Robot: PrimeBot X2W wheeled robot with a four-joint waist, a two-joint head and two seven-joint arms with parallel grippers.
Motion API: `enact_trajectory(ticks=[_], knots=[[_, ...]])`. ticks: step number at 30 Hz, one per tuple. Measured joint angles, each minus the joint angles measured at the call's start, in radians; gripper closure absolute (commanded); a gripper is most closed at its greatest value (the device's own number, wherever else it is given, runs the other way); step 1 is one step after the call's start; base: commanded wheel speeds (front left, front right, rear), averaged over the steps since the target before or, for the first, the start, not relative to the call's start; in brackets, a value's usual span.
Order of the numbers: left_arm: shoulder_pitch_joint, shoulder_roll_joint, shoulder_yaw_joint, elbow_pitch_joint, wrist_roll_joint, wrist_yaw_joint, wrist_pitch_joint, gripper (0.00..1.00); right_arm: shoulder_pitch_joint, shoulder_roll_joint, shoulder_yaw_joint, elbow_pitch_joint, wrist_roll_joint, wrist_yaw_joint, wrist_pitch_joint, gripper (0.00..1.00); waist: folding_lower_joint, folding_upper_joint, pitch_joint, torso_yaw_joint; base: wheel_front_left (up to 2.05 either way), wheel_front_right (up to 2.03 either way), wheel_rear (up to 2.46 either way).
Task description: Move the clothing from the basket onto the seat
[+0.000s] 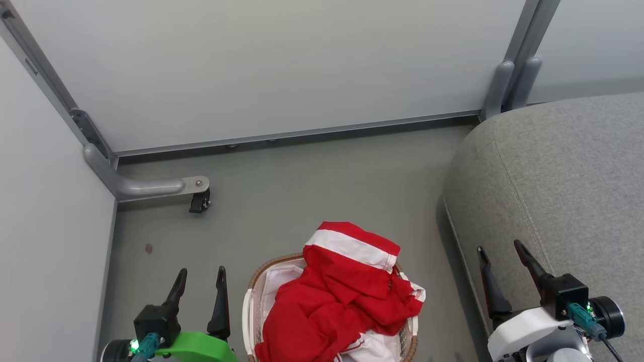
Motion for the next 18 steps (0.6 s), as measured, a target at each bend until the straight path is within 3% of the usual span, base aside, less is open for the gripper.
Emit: enact_trajectory(ticks=[9, 18], knots=[[-0.012, 0.000, -0.021, 0.010, 0.004, 0.000, 0.000, 0.00, -0.002, 0.000, -0.006, -0.010, 0.000, 0.000, 0.000, 0.00, 0.0000, 0.0000, 0.018, 0.002, 0.00, 0.00, 0.00], [-0.132, 0.001, -0.093, 0.095, 0.039, -0.012, 0.000, 0.00, -0.062, 0.000, -0.006, -0.031, -0.001, 0.000, 0.000, 0.00, 0.0000, 0.0000, 0.103, -0.001, 0.00, 0.00, 0.00]])
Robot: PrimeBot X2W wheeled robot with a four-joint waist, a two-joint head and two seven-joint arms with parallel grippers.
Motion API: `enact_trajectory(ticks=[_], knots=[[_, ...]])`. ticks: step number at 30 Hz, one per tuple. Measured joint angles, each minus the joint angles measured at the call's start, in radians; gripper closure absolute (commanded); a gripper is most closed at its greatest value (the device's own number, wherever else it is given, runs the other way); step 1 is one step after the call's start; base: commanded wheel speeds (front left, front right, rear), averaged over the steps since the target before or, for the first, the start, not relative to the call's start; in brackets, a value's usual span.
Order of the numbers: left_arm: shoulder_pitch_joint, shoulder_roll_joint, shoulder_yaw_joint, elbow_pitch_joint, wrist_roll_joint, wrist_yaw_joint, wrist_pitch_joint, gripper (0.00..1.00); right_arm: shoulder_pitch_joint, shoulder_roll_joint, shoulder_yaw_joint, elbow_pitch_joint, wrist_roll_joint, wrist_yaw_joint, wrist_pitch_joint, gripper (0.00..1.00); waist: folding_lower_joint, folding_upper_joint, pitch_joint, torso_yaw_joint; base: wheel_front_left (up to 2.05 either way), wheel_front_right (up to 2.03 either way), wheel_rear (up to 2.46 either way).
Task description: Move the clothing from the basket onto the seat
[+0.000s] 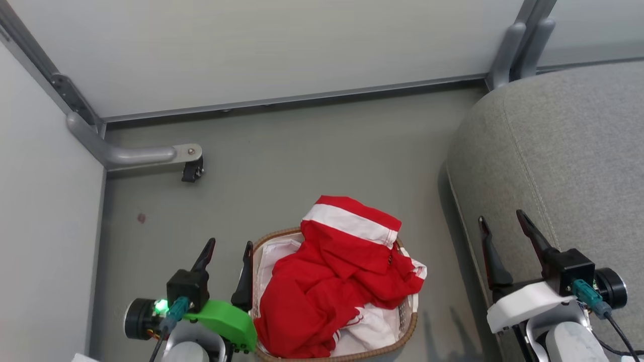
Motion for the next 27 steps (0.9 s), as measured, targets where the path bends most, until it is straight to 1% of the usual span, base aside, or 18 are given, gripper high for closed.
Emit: enact_trajectory(ticks=[7, 12, 15, 19, 22, 27], knots=[[-0.150, 0.000, -0.048, 0.143, -0.002, 0.002, 0.000, 0.00, -0.084, 0.000, 0.017, -0.020, 0.000, 0.000, 0.000, 0.00, 0.0000, 0.0000, 0.114, -0.020, 0.00, 0.00, 0.00], [-0.270, -0.001, -0.084, 0.291, 0.018, 0.012, 0.000, 0.00, -0.153, -0.001, 0.042, -0.035, 0.022, 0.000, 0.000, 0.00, 0.0001, 0.0000, 0.219, -0.047, 0.00, 0.00, 0.00], [-0.345, 0.000, -0.103, 0.387, 0.049, 0.012, 0.000, 0.00, -0.187, -0.001, 0.057, -0.040, 0.042, 0.000, 0.000, 0.00, 0.0001, 0.0000, 0.285, -0.065, 0.00, 0.00, 0.00], [-0.426, 0.004, -0.115, 0.522, 0.064, 0.012, 0.000, 0.00, -0.219, -0.002, 0.084, -0.044, 0.068, 0.000, 0.000, 0.00, 0.0002, 0.0000, 0.373, -0.092, 0.00, 0.00, 0.00], [-0.476, 0.017, -0.127, 0.606, 0.076, 0.012, 0.009, 0.00, -0.239, -0.002, 0.119, -0.049, 0.086, 0.000, 0.000, 0.00, 0.0002, 0.0000, 0.433, -0.114, 0.00, 0.00, 0.00], [-0.527, 0.027, -0.146, 0.698, 0.083, 0.007, 0.018, 0.00, -0.264, -0.002, 0.155, -0.060, 0.114, 0.000, 0.000, 0.00, 0.0002, 0.0000, 0.516, -0.156, 0.00, 0.00, 0.00]])
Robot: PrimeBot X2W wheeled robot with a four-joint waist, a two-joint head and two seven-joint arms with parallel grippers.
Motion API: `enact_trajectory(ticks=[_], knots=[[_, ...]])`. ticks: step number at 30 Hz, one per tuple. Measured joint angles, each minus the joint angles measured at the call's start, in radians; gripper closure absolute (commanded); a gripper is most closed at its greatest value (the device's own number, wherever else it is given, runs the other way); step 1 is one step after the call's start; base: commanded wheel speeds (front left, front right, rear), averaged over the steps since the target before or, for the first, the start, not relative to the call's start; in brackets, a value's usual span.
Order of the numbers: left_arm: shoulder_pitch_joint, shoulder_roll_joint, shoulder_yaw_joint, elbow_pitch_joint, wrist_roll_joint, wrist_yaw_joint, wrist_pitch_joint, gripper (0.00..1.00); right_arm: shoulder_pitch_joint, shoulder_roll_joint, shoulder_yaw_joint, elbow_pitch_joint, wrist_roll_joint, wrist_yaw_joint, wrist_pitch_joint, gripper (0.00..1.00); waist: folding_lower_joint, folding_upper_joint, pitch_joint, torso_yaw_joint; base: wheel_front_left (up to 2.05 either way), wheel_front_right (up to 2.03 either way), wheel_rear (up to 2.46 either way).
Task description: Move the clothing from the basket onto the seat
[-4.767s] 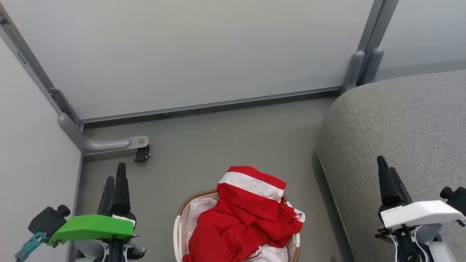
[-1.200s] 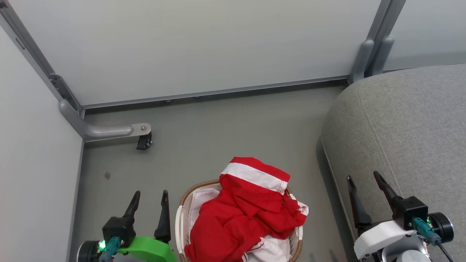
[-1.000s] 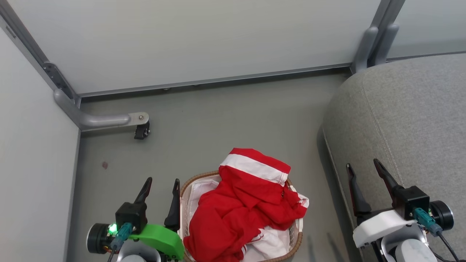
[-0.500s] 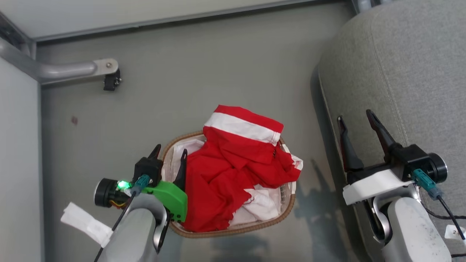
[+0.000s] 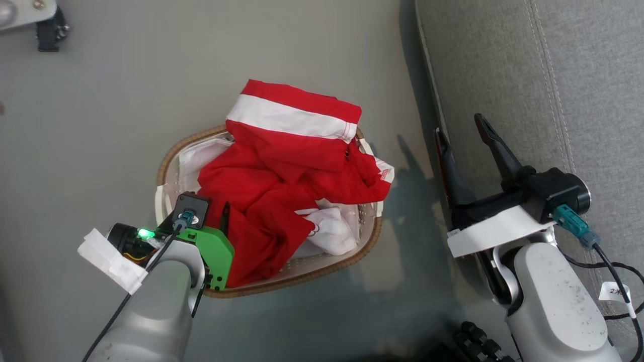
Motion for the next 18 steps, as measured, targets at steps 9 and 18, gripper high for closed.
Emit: enact_trajectory(ticks=[9, 18], knots=[[-0.042, 0.000, -0.025, 0.078, 0.005, 0.002, 0.014, 0.00, -0.020, 0.001, 0.038, -0.015, 0.022, 0.000, 0.000, 0.00, 0.0000, 0.0000, 0.095, -0.076, 0.00, 0.00, 0.00], [-0.054, 0.005, -0.029, 0.104, -0.013, 0.010, 0.051, 0.00, -0.026, 0.001, 0.034, -0.018, 0.027, 0.000, 0.000, 0.00, -0.0001, 0.0000, 0.137, -0.115, 0.00, 0.00, 0.00]])
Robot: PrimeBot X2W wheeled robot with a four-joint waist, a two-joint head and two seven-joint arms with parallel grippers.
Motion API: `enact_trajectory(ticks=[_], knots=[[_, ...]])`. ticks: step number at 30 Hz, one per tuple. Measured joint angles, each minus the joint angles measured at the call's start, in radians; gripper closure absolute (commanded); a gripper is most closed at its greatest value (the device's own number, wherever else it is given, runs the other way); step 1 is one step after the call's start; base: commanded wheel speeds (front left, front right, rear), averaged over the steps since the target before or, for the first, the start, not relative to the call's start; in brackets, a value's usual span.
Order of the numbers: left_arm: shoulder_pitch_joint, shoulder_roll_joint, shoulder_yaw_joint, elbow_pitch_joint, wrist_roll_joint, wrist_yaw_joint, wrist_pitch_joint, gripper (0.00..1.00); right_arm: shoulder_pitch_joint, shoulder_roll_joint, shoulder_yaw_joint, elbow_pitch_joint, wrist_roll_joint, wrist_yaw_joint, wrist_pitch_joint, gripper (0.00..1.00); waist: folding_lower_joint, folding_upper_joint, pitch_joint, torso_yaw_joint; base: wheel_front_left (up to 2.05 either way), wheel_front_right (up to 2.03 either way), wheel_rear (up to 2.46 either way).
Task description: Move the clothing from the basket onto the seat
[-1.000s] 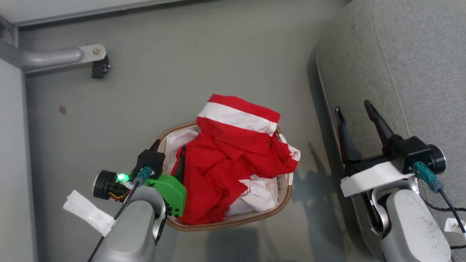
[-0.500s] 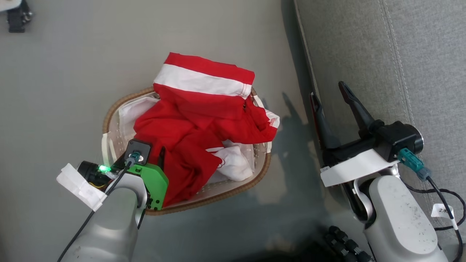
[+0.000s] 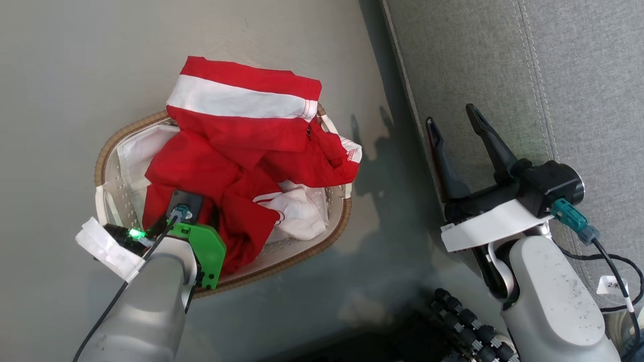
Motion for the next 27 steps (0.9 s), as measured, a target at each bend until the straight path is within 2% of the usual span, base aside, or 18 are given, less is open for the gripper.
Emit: enact_trajectory(ticks=[8, 13, 14, 15, 16, 17, 27], knots=[[-0.011, -0.009, -0.017, 0.007, -0.011, -0.017, 0.040, 0.00, -0.008, 0.000, 0.008, -0.006, 0.007, 0.000, 0.000, 0.00, 0.0000, 0.0000, 0.014, -0.002, 0.00, 0.00, 0.00], [-0.011, -0.007, -0.033, 0.012, -0.010, 0.002, 0.126, 0.00, -0.019, 0.000, 0.016, -0.009, 0.011, 0.000, 0.000, 0.00, 0.0000, 0.0000, 0.026, -0.006, 0.00, 0.00, 0.00], [-0.011, -0.007, -0.032, 0.012, -0.012, 0.001, 0.132, 0.13, -0.019, 0.000, 0.016, -0.009, 0.012, 0.000, 0.000, 0.00, 0.0000, 0.0000, 0.027, -0.007, 0.00, 0.00, 0.00], [-0.011, -0.007, -0.032, 0.013, -0.014, 0.001, 0.134, 0.51, -0.019, 0.000, 0.016, -0.009, 0.012, 0.000, 0.000, 0.00, 0.0000, 0.0000, 0.027, -0.008, 0.00, 0.00, 0.00], [-0.011, -0.007, -0.034, 0.014, -0.015, 0.001, 0.142, 0.62, -0.019, 0.000, 0.015, -0.008, 0.013, 0.000, 0.000, 0.00, 0.0000, 0.0000, 0.026, -0.008, 0.00, 0.00, 0.00], [-0.011, -0.007, -0.037, 0.015, -0.015, 0.001, 0.142, 1.00, -0.019, 0.000, 0.014, -0.008, 0.013, 0.000, 0.000, 0.00, 0.0000, 0.0000, 0.025, -0.009, 0.00, 0.00, 0.00], [-0.014, -0.006, -0.048, 0.017, -0.027, 0.000, 0.090, 1.00, -0.019, 0.000, -0.001, 0.002, 0.011, 0.000, 0.000, 0.00, 0.0000, 0.0000, -0.003, -0.005, 0.00, 0.00, 0.00]])
